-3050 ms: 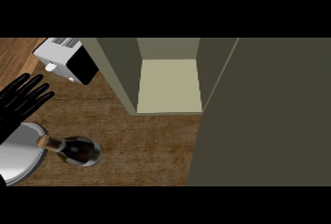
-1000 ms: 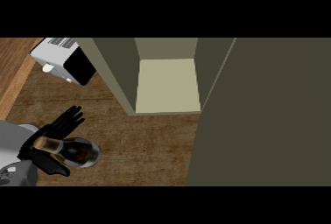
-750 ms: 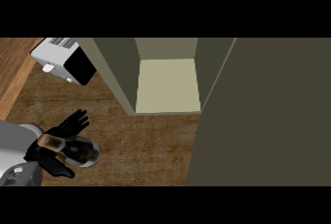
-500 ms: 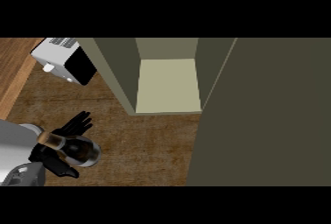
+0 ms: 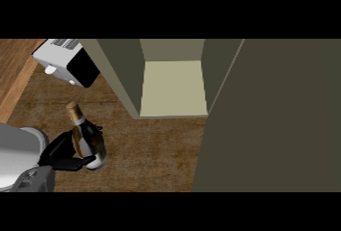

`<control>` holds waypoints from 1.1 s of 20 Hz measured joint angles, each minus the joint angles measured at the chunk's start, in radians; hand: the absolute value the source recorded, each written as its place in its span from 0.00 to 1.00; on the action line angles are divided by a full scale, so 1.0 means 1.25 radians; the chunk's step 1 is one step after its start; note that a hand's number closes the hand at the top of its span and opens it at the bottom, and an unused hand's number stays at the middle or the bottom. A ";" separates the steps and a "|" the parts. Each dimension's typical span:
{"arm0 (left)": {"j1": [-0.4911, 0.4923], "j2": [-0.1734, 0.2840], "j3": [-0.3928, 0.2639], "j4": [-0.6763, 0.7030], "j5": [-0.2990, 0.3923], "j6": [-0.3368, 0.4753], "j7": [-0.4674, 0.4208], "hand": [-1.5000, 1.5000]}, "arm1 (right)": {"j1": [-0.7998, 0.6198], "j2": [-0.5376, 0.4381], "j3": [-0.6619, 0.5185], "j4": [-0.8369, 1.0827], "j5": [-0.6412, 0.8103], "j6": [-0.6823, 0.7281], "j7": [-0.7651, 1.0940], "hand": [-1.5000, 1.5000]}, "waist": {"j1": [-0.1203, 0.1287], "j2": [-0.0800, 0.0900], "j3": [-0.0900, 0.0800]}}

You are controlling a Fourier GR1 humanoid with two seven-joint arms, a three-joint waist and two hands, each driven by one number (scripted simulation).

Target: Pick up the wine, place it into the cabinet and close the cabinet

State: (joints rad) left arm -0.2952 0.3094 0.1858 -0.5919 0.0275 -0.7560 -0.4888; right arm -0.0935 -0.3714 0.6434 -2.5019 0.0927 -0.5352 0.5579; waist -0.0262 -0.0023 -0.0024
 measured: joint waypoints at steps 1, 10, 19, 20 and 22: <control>-0.001 -0.002 0.000 0.003 0.003 0.003 -0.003 1.00 | 0.007 -0.004 0.008 -0.001 0.000 -0.003 -0.002 0.00 | -0.001 -0.001 0.000; 0.017 0.002 -0.028 -0.031 -0.007 0.053 -0.066 1.00 | 0.016 -0.024 -0.006 -0.002 -0.006 -0.013 -0.016 0.00 | 0.005 -0.001 0.000; 0.120 -0.111 0.004 -0.149 0.010 0.292 -0.196 1.00 | 0.026 -0.045 -0.005 -0.002 -0.011 -0.022 -0.025 0.00 | 0.015 -0.006 0.004; 0.135 -0.120 0.000 -0.170 0.014 0.294 -0.197 1.00 | 0.032 -0.047 0.001 -0.003 -0.010 -0.026 -0.029 0.00 | 0.015 -0.006 0.004; 0.154 -0.149 -0.016 -0.209 0.015 0.304 -0.192 1.00 | 0.037 -0.047 0.010 -0.005 -0.009 -0.034 -0.031 0.00 | 0.014 -0.006 0.003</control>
State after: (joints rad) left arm -0.1028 0.1232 0.1654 -0.8531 0.0467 -0.3758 -0.7284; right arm -0.0467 -0.4303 0.6561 -2.5075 0.0820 -0.5779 0.5186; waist -0.0082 -0.0093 0.0015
